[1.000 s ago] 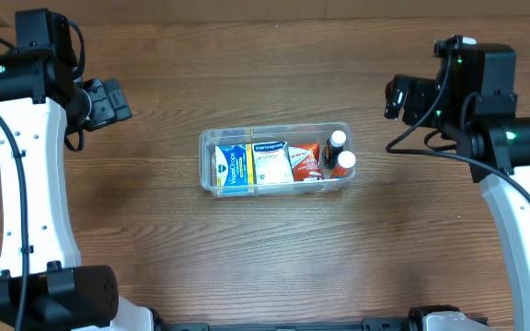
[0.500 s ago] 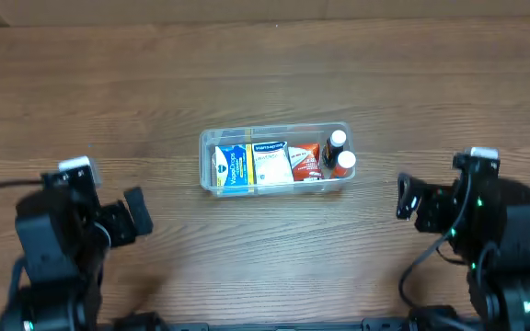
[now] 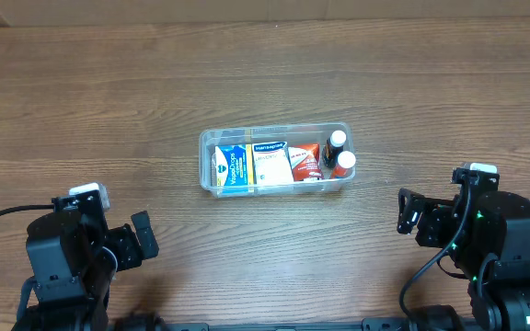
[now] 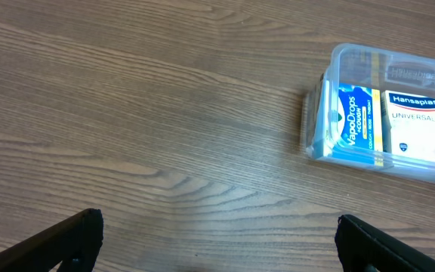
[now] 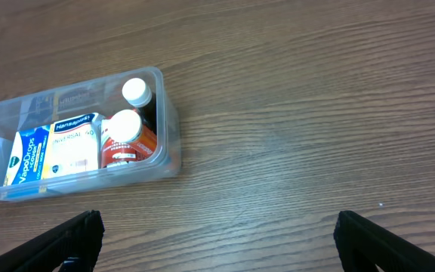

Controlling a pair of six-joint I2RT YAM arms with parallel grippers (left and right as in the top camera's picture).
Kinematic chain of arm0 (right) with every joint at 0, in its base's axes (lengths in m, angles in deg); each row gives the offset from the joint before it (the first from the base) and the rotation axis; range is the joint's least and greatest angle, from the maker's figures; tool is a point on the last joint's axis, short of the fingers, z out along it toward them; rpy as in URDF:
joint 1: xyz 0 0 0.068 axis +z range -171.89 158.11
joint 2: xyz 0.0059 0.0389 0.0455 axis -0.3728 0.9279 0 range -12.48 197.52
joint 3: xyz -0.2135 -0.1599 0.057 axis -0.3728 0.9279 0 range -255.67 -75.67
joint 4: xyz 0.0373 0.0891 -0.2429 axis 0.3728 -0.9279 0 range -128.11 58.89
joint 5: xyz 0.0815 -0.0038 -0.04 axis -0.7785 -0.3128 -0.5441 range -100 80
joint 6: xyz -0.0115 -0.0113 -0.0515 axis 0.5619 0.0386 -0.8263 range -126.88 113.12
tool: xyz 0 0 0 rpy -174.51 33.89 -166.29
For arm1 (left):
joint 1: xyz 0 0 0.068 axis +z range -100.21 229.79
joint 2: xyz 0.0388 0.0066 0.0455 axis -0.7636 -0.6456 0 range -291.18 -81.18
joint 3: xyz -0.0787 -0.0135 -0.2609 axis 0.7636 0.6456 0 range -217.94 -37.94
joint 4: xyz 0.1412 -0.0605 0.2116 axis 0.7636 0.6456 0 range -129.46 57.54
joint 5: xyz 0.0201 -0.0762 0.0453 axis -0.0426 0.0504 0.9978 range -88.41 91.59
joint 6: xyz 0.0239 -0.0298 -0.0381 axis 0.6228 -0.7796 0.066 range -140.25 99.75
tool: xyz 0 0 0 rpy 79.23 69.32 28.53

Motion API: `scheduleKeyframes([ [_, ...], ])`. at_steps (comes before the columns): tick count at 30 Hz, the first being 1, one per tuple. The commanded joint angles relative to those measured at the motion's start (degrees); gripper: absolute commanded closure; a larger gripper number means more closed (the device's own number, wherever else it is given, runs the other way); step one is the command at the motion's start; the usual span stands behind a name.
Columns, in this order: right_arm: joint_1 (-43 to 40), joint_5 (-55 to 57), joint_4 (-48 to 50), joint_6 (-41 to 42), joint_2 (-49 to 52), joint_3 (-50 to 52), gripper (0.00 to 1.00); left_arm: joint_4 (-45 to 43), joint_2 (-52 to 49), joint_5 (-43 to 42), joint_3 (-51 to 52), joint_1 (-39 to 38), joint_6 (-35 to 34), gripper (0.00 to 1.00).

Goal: Pack container

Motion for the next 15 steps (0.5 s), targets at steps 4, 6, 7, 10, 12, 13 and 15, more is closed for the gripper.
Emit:
scheduleKeyframes([
  [4,-0.07,0.31,0.72,0.2,-0.17,0.28,0.0,-0.02,0.04,-0.63,0.52,0.42,0.02,0.0],
  [6,-0.07,0.09,1.99,0.13,-0.2,0.46,0.0,-0.02,0.04,-0.63,0.52,0.42,0.02,0.0],
  [7,-0.07,0.15,3.87,-0.39,-0.83,0.98,0.0,-0.02,0.04,-0.63,0.52,0.42,0.02,0.0],
  [10,-0.07,0.13,12.26,-1.99,-6.21,5.09,0.01,-0.02,0.04,-0.63,0.52,0.42,0.02,0.0],
  [12,-0.07,-0.07,17.62,-1.97,-11.23,9.55,0.0,-0.02,0.04,-0.63,0.52,0.42,0.02,0.0],
  [13,-0.07,-0.11,21.0,-1.97,-15.15,12.94,0.0,-0.02,0.04,-0.63,0.52,0.42,0.02,0.0],
  [15,-0.07,-0.28,27.34,-1.97,-23.37,20.37,0.0,-0.02,0.04,-0.63,0.52,0.42,0.02,0.0],
])
